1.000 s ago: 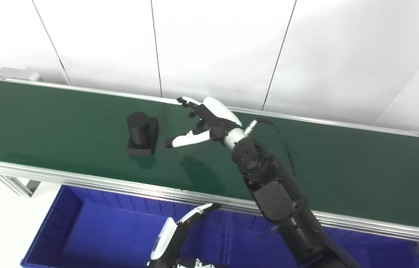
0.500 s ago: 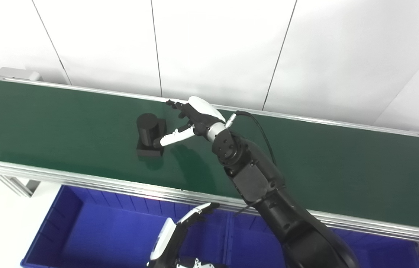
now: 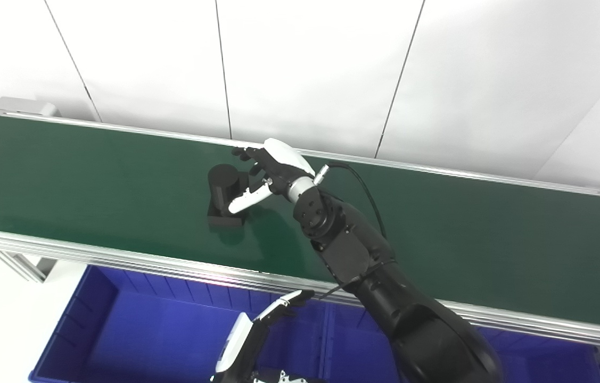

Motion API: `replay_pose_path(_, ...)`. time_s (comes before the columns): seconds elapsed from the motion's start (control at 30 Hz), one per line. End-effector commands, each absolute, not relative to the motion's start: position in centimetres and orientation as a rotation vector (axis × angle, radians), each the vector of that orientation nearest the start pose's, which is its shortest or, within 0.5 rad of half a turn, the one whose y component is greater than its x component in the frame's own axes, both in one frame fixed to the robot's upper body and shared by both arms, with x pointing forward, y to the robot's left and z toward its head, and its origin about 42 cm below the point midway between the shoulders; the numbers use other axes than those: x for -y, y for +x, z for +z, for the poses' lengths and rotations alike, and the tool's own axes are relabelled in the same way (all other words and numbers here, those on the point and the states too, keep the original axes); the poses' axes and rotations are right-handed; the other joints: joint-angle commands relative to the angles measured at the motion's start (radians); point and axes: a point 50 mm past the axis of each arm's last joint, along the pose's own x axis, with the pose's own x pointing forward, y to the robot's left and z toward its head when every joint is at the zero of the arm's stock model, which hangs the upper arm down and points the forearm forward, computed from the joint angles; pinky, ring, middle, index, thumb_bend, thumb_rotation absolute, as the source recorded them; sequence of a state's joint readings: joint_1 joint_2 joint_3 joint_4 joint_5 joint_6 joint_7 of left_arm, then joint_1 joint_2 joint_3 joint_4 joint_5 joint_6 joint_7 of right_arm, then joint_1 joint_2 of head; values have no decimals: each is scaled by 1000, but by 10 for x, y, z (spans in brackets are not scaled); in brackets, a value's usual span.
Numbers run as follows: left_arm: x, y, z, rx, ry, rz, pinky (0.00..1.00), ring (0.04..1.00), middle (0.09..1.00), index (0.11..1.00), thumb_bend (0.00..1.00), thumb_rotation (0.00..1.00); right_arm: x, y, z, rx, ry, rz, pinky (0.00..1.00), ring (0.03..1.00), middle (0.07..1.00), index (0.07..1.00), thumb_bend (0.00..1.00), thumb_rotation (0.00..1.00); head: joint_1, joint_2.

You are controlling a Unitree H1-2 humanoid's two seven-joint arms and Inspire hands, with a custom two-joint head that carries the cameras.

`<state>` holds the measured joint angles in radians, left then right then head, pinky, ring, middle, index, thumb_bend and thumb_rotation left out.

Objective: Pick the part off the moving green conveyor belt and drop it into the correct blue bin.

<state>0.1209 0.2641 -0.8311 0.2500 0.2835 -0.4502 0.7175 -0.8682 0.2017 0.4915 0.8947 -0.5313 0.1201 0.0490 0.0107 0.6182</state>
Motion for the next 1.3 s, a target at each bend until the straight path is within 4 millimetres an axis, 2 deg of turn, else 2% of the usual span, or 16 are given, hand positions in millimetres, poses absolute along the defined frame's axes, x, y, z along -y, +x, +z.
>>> replay_pose_path(0.0,-137,152,19,239,285,-235,723,798,838,827,925,436,-61,458,197,179,-861,633,572,690,806,836,708,144,1,-1)
replay_pose_path(0.27,-136,151,20,250,287,-237,765,817,842,829,916,440,-55,458,182,184,-871,609,556,653,762,791,659,51,5,12)
replay_pose_path(0.33,-137,151,20,251,290,-238,773,822,847,835,917,455,-53,458,180,192,-871,595,514,589,694,758,614,13,0,9)
replay_pose_path(0.37,-137,151,20,252,292,-237,770,820,847,836,920,464,-52,458,179,196,-867,585,465,532,575,711,573,5,0,16)
replay_pose_path(0.4,-137,151,20,253,292,-237,768,819,846,837,921,471,-51,458,179,198,-863,580,443,506,508,620,545,2,1,15)
replay_pose_path(0.47,-136,151,20,253,290,-236,760,816,849,839,918,474,-50,458,178,202,-856,579,415,475,451,543,523,0,1,17)
replay_pose_path(0.8,-138,151,20,249,292,-236,756,814,852,841,911,479,-50,456,174,203,-837,595,501,557,475,509,522,0,0,22)
replay_pose_path(1.17,-142,151,19,248,301,-236,778,824,854,845,899,490,-52,452,168,228,-845,607,452,512,451,534,520,0,-1,27)
replay_pose_path(1.27,-143,151,19,249,303,-233,776,823,854,845,896,490,-52,449,165,261,-831,583,463,528,472,511,524,0,-1,27)
